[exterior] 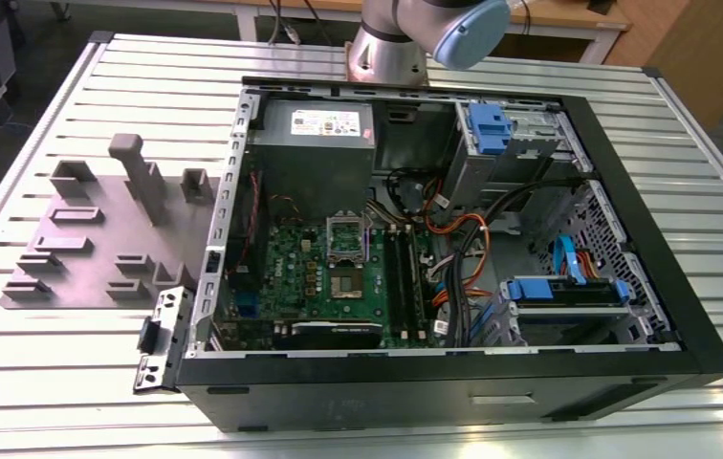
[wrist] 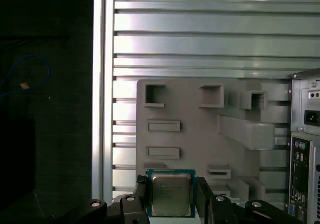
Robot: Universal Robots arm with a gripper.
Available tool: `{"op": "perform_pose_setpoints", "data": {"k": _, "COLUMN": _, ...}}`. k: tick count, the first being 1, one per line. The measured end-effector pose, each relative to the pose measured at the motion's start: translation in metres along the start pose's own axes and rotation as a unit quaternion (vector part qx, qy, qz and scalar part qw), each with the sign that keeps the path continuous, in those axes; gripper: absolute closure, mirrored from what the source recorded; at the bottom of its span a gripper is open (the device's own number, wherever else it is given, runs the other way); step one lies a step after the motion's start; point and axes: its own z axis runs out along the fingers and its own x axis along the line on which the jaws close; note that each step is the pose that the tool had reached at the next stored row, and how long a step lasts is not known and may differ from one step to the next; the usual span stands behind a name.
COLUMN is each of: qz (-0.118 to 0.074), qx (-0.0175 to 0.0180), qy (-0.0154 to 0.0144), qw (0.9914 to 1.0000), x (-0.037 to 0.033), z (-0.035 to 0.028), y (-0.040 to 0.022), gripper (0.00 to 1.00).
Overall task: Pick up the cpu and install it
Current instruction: 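Pick up the cpu and move it towards the insertion slot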
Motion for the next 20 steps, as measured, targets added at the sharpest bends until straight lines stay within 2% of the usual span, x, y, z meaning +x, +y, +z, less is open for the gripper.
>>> {"op": "perform_pose_setpoints", "data": {"k": 20, "qz": 0.0, "qx": 0.0, "qy": 0.0, "qw": 1.0, "x": -0.0049, "z": 0.0, "y": 0.0, "gripper": 0.53}}
